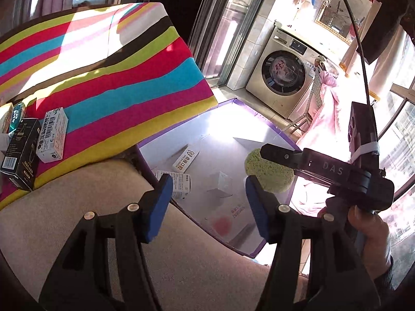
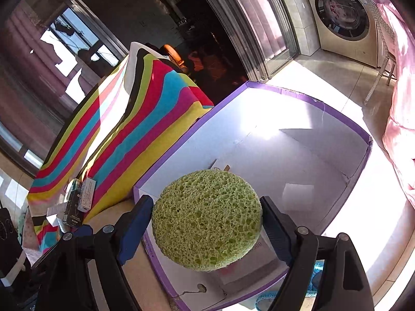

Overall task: Organize objects
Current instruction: 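Open the right tool to drop the sponge while the left tool releases the cube, then move both tools back over the table toward the remaining boxes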

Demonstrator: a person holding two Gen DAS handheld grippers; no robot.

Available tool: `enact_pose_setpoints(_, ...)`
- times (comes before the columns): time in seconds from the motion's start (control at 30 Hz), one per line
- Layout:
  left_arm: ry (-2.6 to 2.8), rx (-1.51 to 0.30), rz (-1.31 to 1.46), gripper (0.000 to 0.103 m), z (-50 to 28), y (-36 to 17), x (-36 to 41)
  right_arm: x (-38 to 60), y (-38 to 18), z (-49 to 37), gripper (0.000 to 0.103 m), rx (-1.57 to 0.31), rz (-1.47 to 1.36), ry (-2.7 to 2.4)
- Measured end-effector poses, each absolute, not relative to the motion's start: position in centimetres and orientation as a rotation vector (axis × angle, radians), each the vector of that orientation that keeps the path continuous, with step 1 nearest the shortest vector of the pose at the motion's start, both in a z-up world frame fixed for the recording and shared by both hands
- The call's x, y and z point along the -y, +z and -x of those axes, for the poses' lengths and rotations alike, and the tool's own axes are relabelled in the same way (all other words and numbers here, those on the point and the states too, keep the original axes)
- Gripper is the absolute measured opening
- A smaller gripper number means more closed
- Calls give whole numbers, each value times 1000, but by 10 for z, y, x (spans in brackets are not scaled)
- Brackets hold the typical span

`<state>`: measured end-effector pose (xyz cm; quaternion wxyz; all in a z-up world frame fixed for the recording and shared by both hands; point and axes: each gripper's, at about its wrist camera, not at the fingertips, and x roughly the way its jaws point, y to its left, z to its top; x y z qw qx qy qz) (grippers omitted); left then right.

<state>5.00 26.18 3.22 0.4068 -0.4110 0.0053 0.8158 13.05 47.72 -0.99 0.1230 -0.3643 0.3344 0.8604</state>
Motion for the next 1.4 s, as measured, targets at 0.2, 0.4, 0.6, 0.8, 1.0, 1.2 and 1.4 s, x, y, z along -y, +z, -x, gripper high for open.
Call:
enact_pose_setpoints(0.2, 2071, 49, 1066, 65, -47, 28, -253, -481, -14, -132, 92, -984, 1071, 2483)
enact_pose_setpoints(0.4, 2097, 70, 1066, 69, -48, 30, -244, -474, -15, -129, 92, -992, 1087, 2482)
enact_pose_setpoints(0.6, 2163, 103, 1052, 69, -49, 37, -216, -453, -14, -121, 92, -979, 1137, 2509)
enact_pose_setpoints(0.8, 2315, 156, 1007, 69, -46, 47, -162, -415, -6, -105, 92, -912, 1185, 2594)
enact_pose_setpoints(1.0, 2469, 240, 989, 69, -44, 53, -96, -374, 3, -82, 92, -808, 1235, 2691)
enact_pose_setpoints(1.2, 2607, 385, 1024, 69, -37, 49, -20, -332, 13, -61, 92, -641, 1292, 2784)
enact_pose_setpoints(1.4, 2718, 487, 1072, 69, -19, 45, 45, -279, 27, -38, 92, -270, 1359, 2990)
